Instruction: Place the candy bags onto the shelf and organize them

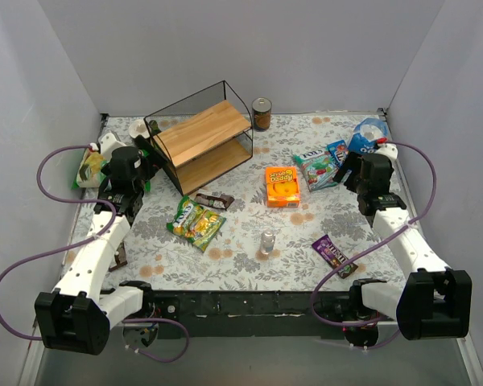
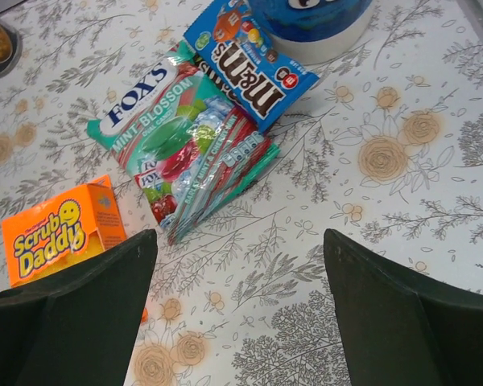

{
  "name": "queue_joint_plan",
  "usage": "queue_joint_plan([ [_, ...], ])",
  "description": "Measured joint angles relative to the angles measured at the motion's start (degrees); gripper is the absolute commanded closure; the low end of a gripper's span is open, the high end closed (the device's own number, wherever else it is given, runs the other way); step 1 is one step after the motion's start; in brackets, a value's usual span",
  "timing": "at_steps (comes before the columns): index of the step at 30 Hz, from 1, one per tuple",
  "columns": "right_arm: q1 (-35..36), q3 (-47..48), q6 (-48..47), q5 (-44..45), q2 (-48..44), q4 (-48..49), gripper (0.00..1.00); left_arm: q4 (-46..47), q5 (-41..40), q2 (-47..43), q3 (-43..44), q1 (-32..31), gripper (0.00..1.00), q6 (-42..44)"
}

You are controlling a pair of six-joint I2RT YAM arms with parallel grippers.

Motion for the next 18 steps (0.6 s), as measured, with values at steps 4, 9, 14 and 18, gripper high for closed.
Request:
queue_joint_plan([
  [4, 0.0, 0.0, -1.07, -4.44, -0.15, -0.04, 0.08, 0.04, 0.96, 0.09, 0.0, 0.0, 0.02, 0.09],
  [9, 0.0, 0.0, -2.27, -9.9, -0.22, -0.07, 0.09, 0.39, 1.66, 0.57, 0.0, 0.0, 0.02, -0.02],
  [14, 0.0, 0.28, -2.75, -12.96, -0.09, -0.7, 0.09, 0.44, 1.95, 0.61, 0.0, 0.0, 0.02, 0.0],
  [18, 0.0, 3.87, -2.08, -13.57, 3.3, -2.93, 0.1, 0.42, 4.31, 1.18, 0.0, 0.0, 0.02, 1.14],
])
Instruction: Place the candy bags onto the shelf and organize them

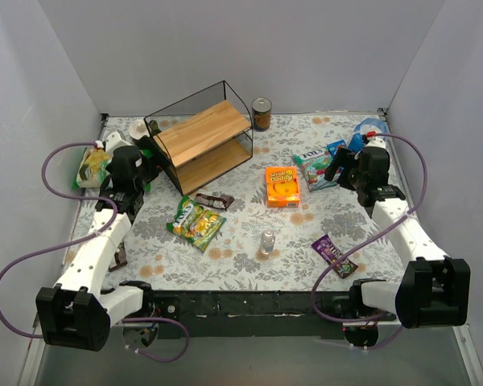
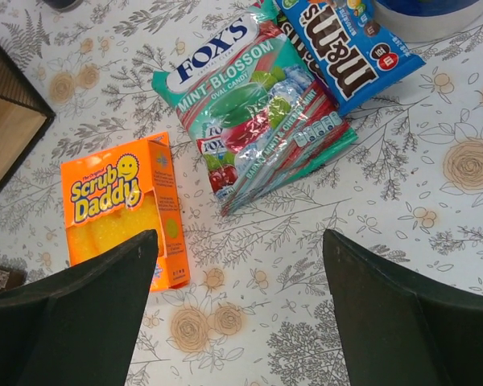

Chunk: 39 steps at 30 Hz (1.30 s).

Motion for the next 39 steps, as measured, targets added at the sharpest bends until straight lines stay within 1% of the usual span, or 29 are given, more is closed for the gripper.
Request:
queue_joint_plan([
  [6, 0.0, 6.23, 2.08, -1.2, 7.52, -0.92, 0.13, -0.7, 3.37, 2.58, 0.0, 0.13, 0.02, 1.42],
  [9, -0.02, 8.37, 2.84, -3.69, 11.63, -1.01, 0.14, -1.07, 4.92, 3.13, 0.0, 0.13, 0.02, 1.68],
  [17, 0.0, 9.22, 4.37, -5.4, 18.4, -4.39, 0.14, -1.9, 6.54, 3.15, 0.0, 0.13, 0.02, 1.88],
  [22, 0.0, 9.27, 6.23, -5.57, 20.15, -5.92, 0.15, -2.97, 5.6, 2.58, -0.02, 0.09, 0.02, 1.4],
  [31, -0.24, 9.18, 9.27, -4.37, 20.2, -7.34, 0.15, -4.9, 3.43, -1.33, 0.17, 0.09, 0.02, 0.94],
  [35, -1.03, 8.44, 11.39, -2.51, 20.22, -7.56, 0.15, -5.62, 3.15, -2.78, 1.99, 0.09, 0.02, 0.87],
  [39, -2.54, 7.06, 14.4, -1.64, 21.46, -6.71, 0.17, -5.49, 3.61, -3.45, 5.57, 0.09, 0.02, 0.9],
])
